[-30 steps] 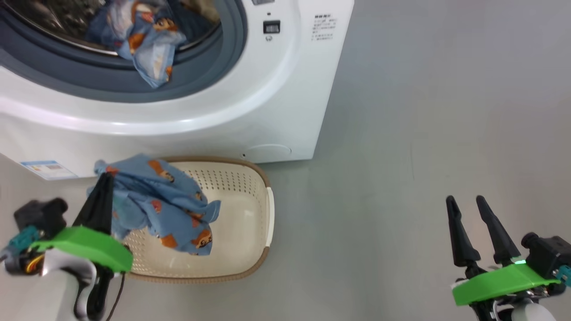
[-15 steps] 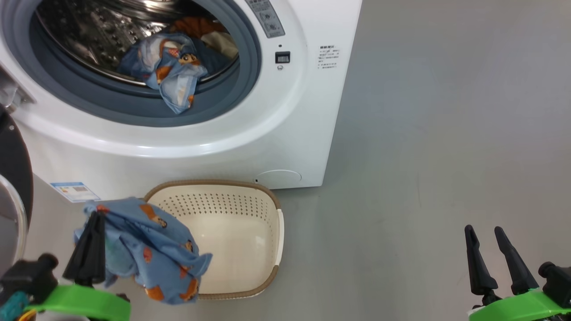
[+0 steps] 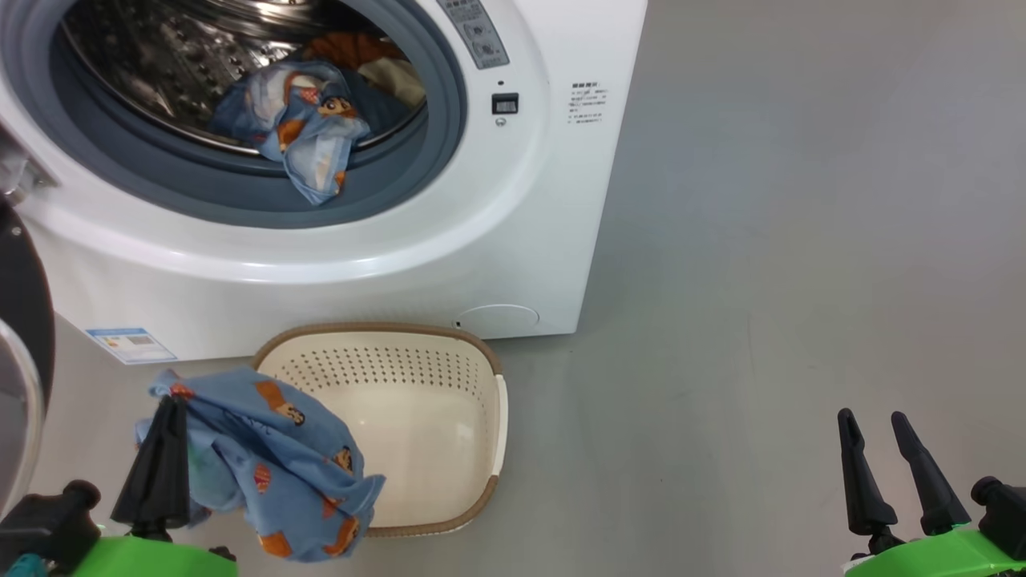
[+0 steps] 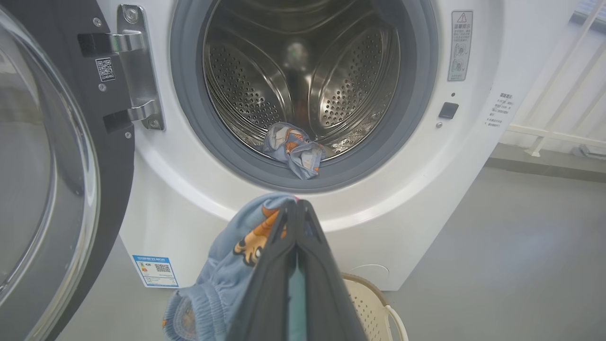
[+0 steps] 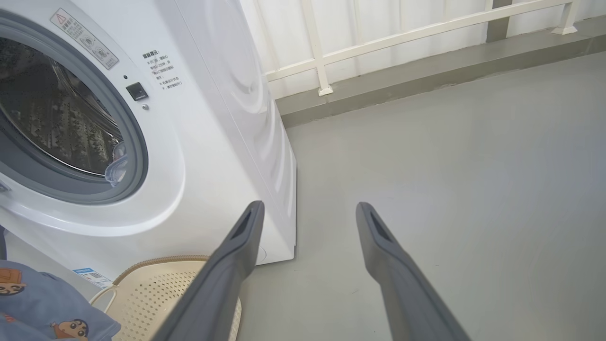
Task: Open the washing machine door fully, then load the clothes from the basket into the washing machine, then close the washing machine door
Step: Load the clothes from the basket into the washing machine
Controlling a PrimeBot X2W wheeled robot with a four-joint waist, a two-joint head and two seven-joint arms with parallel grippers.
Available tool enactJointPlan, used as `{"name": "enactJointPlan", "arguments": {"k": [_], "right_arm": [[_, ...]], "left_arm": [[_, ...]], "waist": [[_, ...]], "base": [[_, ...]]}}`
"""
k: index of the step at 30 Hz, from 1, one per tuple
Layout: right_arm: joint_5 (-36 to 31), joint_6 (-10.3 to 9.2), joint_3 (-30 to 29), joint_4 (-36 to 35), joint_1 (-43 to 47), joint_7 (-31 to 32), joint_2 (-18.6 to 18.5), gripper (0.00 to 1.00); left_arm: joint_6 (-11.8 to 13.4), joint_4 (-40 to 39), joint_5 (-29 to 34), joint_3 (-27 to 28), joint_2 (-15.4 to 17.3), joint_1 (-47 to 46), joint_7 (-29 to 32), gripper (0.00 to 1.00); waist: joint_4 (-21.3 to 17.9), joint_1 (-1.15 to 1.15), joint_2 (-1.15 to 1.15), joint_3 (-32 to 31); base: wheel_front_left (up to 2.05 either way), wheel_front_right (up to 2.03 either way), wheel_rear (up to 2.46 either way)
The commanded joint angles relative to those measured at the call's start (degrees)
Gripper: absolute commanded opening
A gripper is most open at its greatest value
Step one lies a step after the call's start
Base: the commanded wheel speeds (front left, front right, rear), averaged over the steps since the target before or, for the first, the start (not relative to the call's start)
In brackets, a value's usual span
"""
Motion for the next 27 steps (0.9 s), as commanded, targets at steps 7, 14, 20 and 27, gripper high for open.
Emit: {"name": "enactJointPlan", "arguments": {"k": [7, 14, 20, 27], "right_arm": [[0.0, 0.09, 1.3, -1.7, -1.6, -0.3, 0.3, 1.0], [-0.3, 0.09, 1.9, -1.9, -3.6, -0.3, 1.8, 1.0], [-0.6, 0.09, 3.5, -2.1, -6.2, -0.3, 3.2, 1.0], [-0.2, 0.09, 4.8, -2.0, -8.7, -0.3, 4.4, 1.0]], "left_arm": [[0.1, -2.5, -2.5, 1.5, 2.8, -7.4, -0.4, 0.0], [0.1, -2.8, -3.2, 0.2, 5.9, -20.8, -0.4, 0.0], [0.1, 2.4, -3.9, 0.7, 7.1, -34.1, -0.4, 0.0], [0.1, 15.6, -4.0, -1.5, 10.2, -46.0, -0.4, 0.0]], "waist": [[-1.5, 0.0, 0.0, 3.2], [-2.9, 0.0, 0.0, 6.9], [-5.2, 0.0, 0.0, 10.5], [-8.5, 0.0, 0.0, 14.8]], "base": [[0.0, 0.0, 0.0], [0.0, 0.0, 0.0], [0.0, 0.0, 0.0], [0.0, 0.0, 0.0]]}}
